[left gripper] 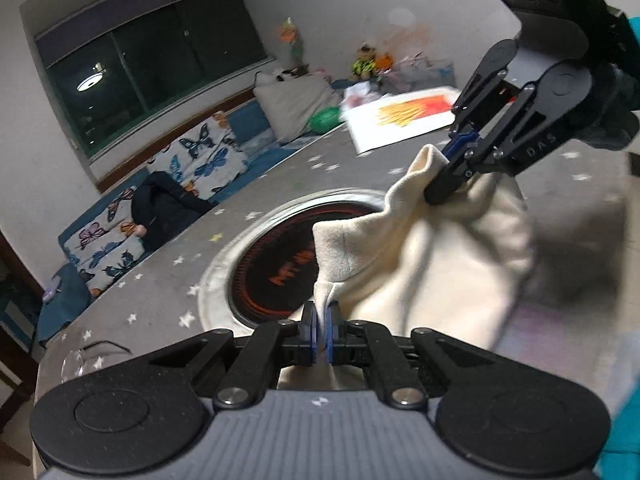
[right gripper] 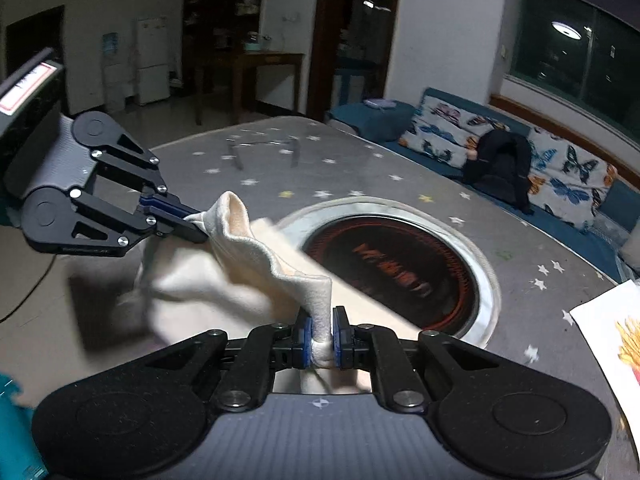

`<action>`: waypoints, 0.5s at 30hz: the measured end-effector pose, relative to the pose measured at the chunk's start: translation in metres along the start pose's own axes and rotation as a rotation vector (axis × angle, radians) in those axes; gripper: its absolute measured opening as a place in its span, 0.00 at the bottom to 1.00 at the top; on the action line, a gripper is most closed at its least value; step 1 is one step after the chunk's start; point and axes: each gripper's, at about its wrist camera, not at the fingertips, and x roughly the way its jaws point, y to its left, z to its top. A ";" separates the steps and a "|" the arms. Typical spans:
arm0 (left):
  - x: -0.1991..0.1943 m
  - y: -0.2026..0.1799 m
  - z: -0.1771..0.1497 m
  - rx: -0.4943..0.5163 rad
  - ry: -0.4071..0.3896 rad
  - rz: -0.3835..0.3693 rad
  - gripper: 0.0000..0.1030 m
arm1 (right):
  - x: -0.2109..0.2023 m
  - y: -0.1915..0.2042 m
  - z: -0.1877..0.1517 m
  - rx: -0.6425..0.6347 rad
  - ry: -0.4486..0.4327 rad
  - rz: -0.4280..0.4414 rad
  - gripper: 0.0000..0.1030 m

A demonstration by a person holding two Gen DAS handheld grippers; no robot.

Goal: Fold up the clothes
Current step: 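Lay the folded sweatshirt down and open both grippers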

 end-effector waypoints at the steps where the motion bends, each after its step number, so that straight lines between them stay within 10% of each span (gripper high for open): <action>1: 0.016 0.005 0.001 -0.008 0.015 0.009 0.04 | 0.015 -0.008 0.004 0.008 0.010 -0.015 0.11; 8: 0.087 0.029 -0.006 -0.114 0.104 0.071 0.08 | 0.116 -0.048 0.000 0.157 0.108 -0.079 0.17; 15: 0.086 0.053 -0.017 -0.252 0.115 0.193 0.15 | 0.118 -0.067 -0.009 0.268 0.066 -0.129 0.35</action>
